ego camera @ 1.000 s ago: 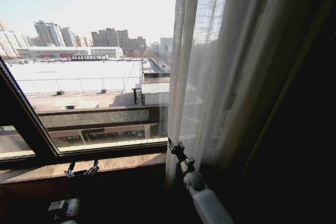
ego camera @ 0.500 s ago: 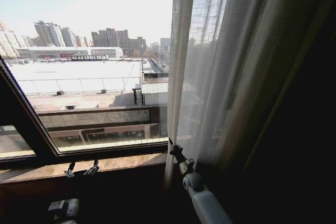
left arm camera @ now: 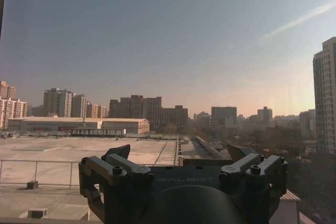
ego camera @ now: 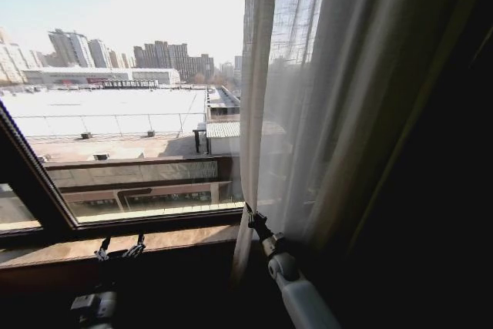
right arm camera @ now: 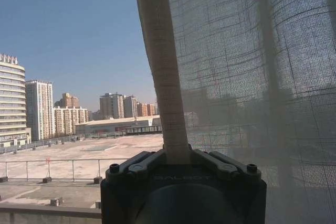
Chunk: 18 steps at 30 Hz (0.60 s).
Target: Open the curtains by pulling them apart, changing their state from closed to fully open.
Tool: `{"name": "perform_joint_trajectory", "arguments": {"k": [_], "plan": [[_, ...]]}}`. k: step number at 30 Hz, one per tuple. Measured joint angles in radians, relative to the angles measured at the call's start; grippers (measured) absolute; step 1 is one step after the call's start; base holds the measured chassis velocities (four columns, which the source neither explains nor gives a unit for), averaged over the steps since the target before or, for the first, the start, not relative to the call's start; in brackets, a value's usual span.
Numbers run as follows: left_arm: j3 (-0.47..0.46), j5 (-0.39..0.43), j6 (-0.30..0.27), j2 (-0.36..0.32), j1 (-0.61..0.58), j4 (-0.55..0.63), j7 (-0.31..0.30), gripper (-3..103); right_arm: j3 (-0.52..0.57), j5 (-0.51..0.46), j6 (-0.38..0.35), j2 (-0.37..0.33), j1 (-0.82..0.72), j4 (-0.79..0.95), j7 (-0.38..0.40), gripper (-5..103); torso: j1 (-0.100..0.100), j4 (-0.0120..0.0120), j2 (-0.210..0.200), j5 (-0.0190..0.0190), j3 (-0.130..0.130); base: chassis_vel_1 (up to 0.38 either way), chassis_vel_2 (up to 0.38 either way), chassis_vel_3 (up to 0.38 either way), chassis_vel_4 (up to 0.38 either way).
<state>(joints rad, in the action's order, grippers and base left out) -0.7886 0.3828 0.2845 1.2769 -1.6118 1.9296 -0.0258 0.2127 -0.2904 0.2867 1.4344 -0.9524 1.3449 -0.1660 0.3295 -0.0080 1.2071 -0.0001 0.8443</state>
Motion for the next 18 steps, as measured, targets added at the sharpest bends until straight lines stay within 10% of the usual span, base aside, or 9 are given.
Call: {"name": "perform_joint_trajectory", "arguments": {"k": [18], "plan": [[0.0, 0.0, 0.0, 0.0, 0.0, 0.0, 0.0, 100, 0.004, 0.001, 0.011, 0.021, 0.032, -0.058, -0.038, 0, 0.0, -0.0001, 0.0, -0.0001, 0.0, -0.334, -0.327, 0.326, 0.342]]}}
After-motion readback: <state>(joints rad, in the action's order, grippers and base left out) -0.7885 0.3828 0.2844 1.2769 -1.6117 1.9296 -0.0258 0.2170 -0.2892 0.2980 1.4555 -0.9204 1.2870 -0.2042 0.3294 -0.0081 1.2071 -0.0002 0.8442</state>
